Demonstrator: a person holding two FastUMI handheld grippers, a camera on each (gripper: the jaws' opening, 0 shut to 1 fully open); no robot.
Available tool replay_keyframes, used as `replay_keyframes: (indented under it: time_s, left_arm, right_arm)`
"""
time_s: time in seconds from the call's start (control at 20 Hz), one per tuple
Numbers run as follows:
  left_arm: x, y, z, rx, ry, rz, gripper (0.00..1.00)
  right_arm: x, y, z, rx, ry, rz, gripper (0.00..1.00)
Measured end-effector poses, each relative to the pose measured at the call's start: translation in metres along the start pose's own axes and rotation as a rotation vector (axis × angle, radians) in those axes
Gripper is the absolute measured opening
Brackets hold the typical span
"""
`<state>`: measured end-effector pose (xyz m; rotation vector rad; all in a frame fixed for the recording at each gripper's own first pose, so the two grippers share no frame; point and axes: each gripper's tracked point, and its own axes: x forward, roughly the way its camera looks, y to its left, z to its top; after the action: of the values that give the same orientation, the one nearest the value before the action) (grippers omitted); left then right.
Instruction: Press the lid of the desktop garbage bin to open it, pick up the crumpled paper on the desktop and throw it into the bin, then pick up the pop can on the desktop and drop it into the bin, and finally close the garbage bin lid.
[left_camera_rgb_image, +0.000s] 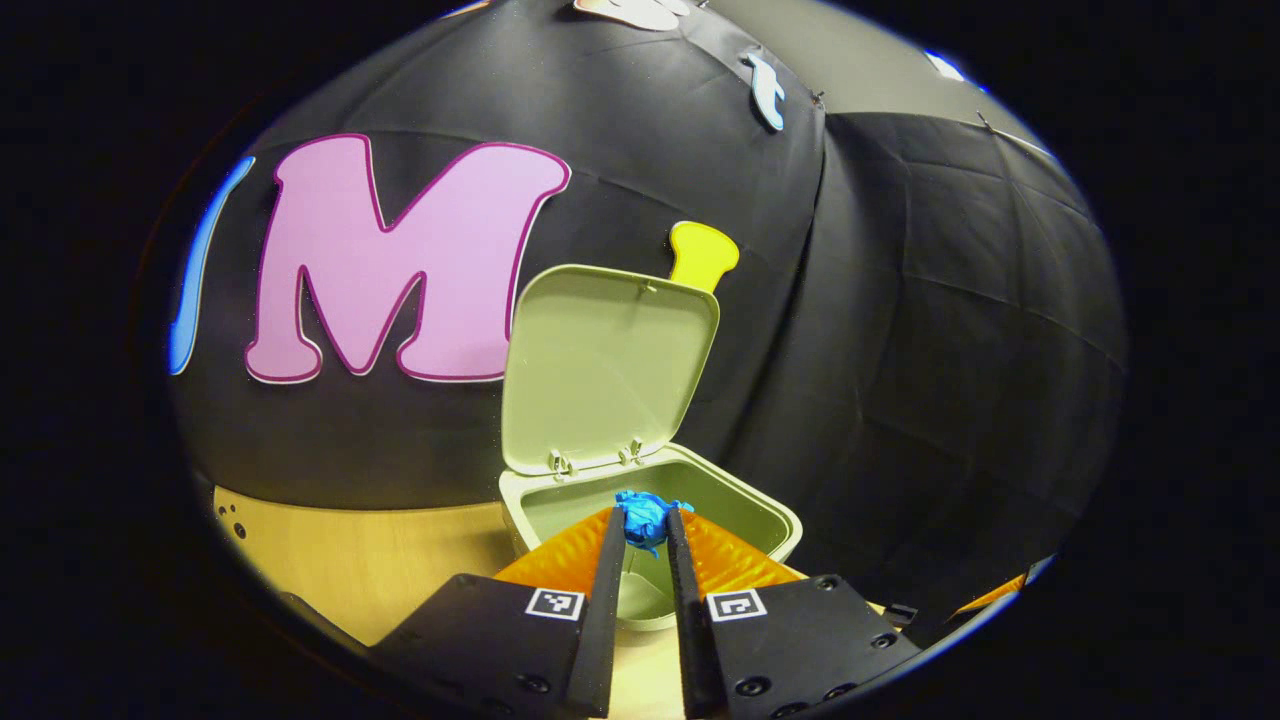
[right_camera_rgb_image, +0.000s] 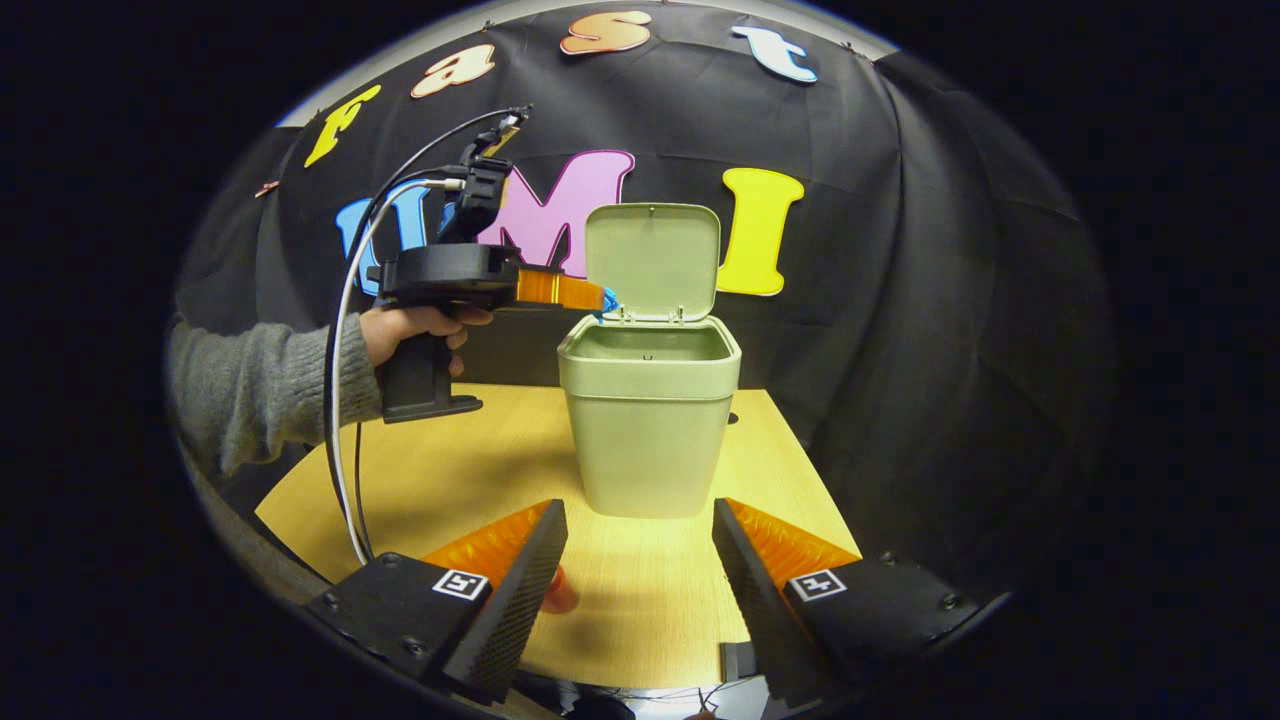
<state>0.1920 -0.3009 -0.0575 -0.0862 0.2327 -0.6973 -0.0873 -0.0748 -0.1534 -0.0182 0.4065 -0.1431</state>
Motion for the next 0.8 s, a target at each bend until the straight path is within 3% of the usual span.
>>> replay_keyframes:
  time_s: [0.25, 0.3, 0.35, 0.55, 0.65, 0.8]
  left_arm:
    - [0.009, 0.003, -0.013, 0.003, 0.029, 0.011, 0.36]
    - [0.009, 0.003, -0.014, 0.005, 0.03, 0.01, 0.43]
    - [0.01, 0.003, -0.014, 0.007, 0.03, 0.008, 0.57]
    - [0.006, 0.006, -0.012, 0.016, 0.02, 0.025, 0.87]
    - [0.0, 0.006, -0.009, 0.022, 0.014, 0.032, 0.96]
    - [-0.02, 0.005, 0.002, 0.019, -0.025, 0.035, 0.96]
  right_arm:
    - [0.001, -0.007, -0.003, 0.009, 0.009, -0.015, 0.93]
    - [0.0, -0.008, -0.004, 0.01, 0.012, -0.018, 0.93]
    - [0.0, -0.007, -0.006, 0.011, 0.012, -0.02, 0.93]
    - [0.0, -0.006, -0.007, 0.016, 0.017, -0.022, 0.93]
    - [0.001, -0.003, -0.007, 0.017, 0.02, -0.017, 0.93]
    - [0.004, 0.002, -0.009, 0.014, 0.027, -0.005, 0.94]
